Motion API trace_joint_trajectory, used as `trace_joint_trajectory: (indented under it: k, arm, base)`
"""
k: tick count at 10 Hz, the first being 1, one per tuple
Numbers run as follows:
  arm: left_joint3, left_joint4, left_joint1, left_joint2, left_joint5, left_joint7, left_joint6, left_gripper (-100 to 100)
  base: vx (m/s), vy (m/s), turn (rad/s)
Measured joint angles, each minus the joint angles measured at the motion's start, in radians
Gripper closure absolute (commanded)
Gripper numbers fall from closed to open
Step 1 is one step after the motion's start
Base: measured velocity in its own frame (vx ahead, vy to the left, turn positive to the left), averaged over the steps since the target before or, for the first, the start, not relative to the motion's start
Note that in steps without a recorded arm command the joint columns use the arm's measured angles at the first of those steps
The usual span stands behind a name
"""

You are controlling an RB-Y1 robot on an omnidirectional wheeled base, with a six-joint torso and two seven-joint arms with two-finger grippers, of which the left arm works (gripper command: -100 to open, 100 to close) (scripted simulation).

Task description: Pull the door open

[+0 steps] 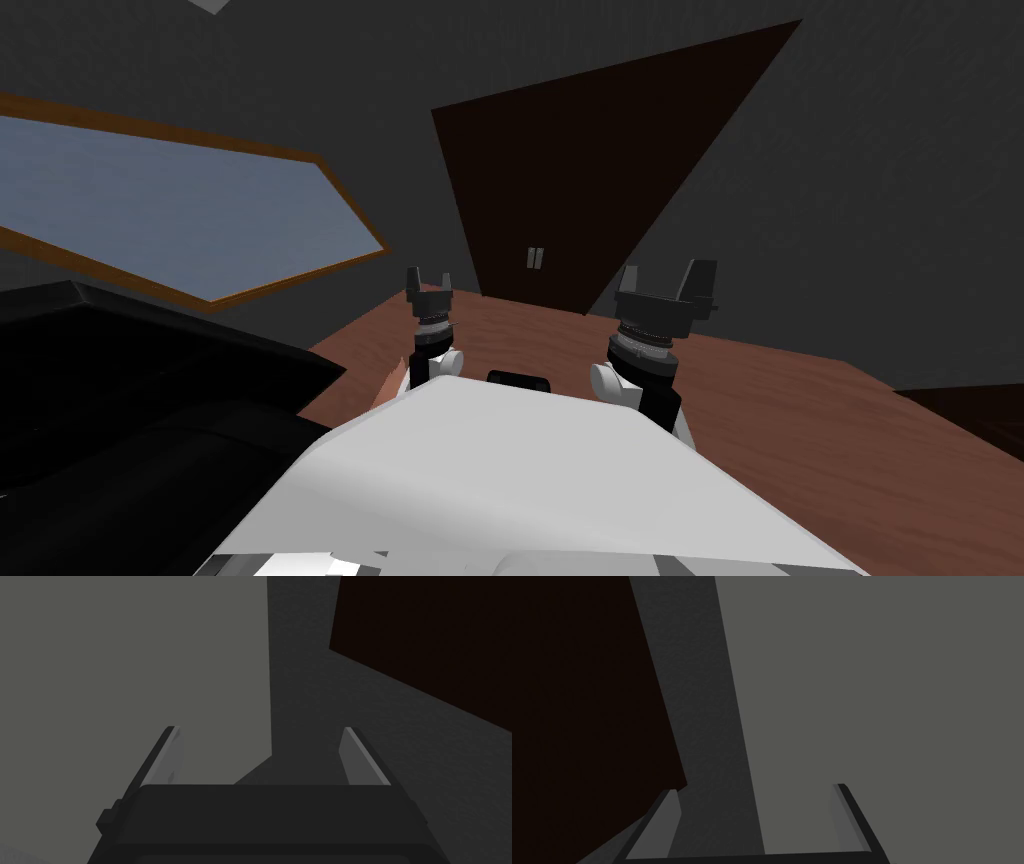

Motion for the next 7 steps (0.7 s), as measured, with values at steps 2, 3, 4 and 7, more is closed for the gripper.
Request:
trace_joint_trajectory:
  k: [2, 3, 4, 7]
  arm:
    - [0.001, 0.036, -0.022, 0.014, 0.000, 0.000, 0.010, -100]
    - [-0.001, 0.055, -0.036, 0.019, -0.001, -0.001, 0.018, -100]
    - [0.001, 0.074, -0.046, 0.026, 0.000, -0.001, 0.022, -100]
    - [0.002, 0.130, -0.071, 0.044, 0.001, 0.002, 0.030, -100]
  base:
    - [0.173, -0.019, -0.019]
    - [0.156, -0.007, -0.017]
    - [0.169, -0.011, -0.015]
    - [0.115, -0.033, -0.011]
